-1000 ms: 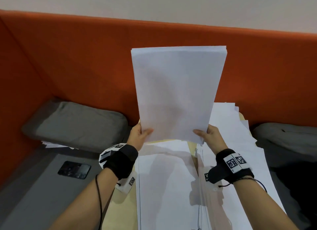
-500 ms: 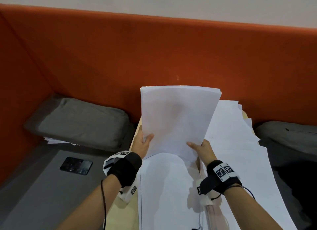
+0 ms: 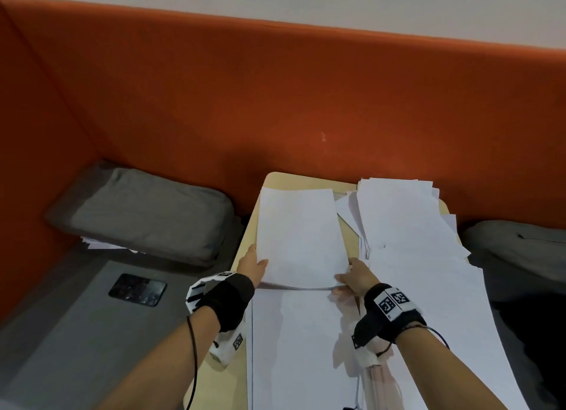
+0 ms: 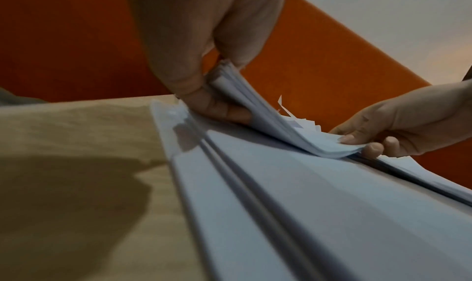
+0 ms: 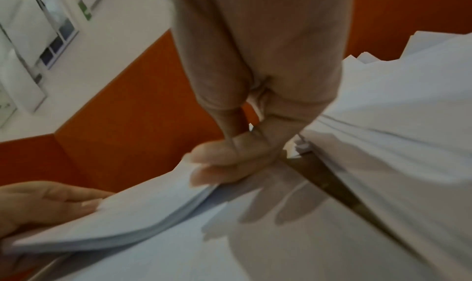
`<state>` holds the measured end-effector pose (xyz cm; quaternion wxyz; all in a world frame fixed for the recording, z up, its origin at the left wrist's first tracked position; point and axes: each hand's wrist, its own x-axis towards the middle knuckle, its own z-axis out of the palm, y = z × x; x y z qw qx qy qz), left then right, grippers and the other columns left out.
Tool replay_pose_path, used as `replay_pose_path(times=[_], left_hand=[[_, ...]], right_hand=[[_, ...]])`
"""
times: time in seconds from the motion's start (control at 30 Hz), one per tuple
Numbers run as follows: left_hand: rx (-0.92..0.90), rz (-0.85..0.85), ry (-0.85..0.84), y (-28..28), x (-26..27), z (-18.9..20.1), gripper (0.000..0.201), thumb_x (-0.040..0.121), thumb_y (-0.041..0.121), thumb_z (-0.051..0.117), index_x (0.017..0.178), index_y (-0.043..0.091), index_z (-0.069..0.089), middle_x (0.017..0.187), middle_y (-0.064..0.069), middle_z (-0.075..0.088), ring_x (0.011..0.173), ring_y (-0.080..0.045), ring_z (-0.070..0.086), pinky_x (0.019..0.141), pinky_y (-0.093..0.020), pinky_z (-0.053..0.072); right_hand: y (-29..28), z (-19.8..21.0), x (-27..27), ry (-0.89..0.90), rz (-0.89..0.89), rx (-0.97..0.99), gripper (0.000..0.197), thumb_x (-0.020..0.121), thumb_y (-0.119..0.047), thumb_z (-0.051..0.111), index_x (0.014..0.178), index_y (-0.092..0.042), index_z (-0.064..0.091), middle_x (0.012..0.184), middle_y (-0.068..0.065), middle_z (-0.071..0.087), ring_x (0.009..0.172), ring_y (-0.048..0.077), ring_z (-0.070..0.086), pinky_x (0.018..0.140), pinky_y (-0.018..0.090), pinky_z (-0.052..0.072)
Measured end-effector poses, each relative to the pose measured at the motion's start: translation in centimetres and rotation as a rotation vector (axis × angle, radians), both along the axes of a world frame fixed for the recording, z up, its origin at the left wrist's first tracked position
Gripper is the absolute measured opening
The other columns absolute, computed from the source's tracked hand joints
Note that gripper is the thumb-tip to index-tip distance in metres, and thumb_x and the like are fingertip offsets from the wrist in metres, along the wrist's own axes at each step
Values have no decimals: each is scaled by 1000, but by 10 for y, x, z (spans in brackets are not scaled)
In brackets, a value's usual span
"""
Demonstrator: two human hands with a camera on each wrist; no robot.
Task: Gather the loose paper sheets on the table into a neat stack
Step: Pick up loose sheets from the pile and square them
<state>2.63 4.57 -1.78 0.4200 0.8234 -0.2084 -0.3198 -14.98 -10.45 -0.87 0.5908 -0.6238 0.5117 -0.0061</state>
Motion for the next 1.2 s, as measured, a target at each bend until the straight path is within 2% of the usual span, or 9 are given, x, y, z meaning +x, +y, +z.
replay_pose_path(times=[0.17, 0.33, 0.47, 0.6, 0.7, 0.83, 0.9, 1.0, 1.2], left_hand=[[4, 13, 8, 7, 6, -2, 32, 97, 4, 36, 125, 4, 51, 128, -10, 55, 116, -30, 52, 103, -35, 41], [138, 90, -128, 14, 13, -11, 44, 87, -12, 32, 110, 3, 66, 127, -21, 53, 118, -38, 47, 104, -39, 40], [309, 32, -124, 17, 1, -1, 47, 89, 9, 53, 134, 3, 40, 135, -20, 35, 122, -38, 41, 104, -40, 39], [381, 59, -59, 18, -6, 10, 71, 81, 24, 69, 133, -4, 30, 135, -18, 40, 124, -32, 45, 98, -33, 43], [419, 26, -35, 21, -8, 12, 49, 80, 20, 69, 118, -1, 47, 107, -8, 57, 105, -26, 58, 77, -26, 46], [427, -15, -12, 21, -15, 13, 35, 74, 27, 72, 101, 8, 64, 113, -10, 61, 98, -26, 62, 88, -32, 53], [507, -19, -104, 19, -21, 16, 39, 76, 30, 71, 108, 12, 59, 122, -9, 44, 111, -28, 51, 94, -30, 45], [527, -30, -165, 13, -32, 14, 55, 74, 25, 71, 118, 10, 42, 124, -11, 32, 110, -28, 45, 92, -32, 46], [483, 44, -63, 5, -39, 15, 72, 71, 17, 79, 123, 1, 31, 126, -15, 45, 114, -29, 52, 91, -33, 48]], right_hand=[[-2, -7, -2, -112, -112, 74, 24, 92, 8, 49, 113, -2, 46, 117, 15, 53, 52, 17, 65, 42, 20, 52], [-2, -6, -6, -206, -227, 101, 25, 92, 13, 43, 111, -2, 49, 94, 10, 55, 64, 24, 55, 40, 18, 50], [-4, -10, -8, -276, -346, 104, 26, 91, 14, 42, 110, -2, 49, 89, 8, 53, 63, 22, 55, 44, 18, 53], [-9, -17, -4, -314, -477, 147, 29, 91, 16, 39, 108, -6, 45, 90, 8, 45, 60, 20, 54, 47, 20, 55], [-12, -16, -4, -350, -502, 179, 29, 91, 17, 36, 107, -6, 43, 84, 6, 40, 59, 20, 53, 45, 20, 54], [-16, -20, -7, -346, -519, 214, 40, 92, 15, 35, 123, -8, 45, 97, 12, 46, 54, 18, 59, 42, 18, 52], [-20, -23, -8, -352, -531, 233, 44, 92, 14, 34, 130, -7, 44, 95, 13, 49, 54, 19, 60, 43, 19, 52], [-23, -22, -11, -339, -525, 237, 34, 94, 11, 33, 116, -12, 44, 82, 9, 52, 44, 15, 63, 45, 19, 54], [-18, -26, -18, -296, -485, 218, 35, 94, 10, 39, 116, -17, 43, 101, 11, 53, 61, 21, 64, 43, 19, 51]])
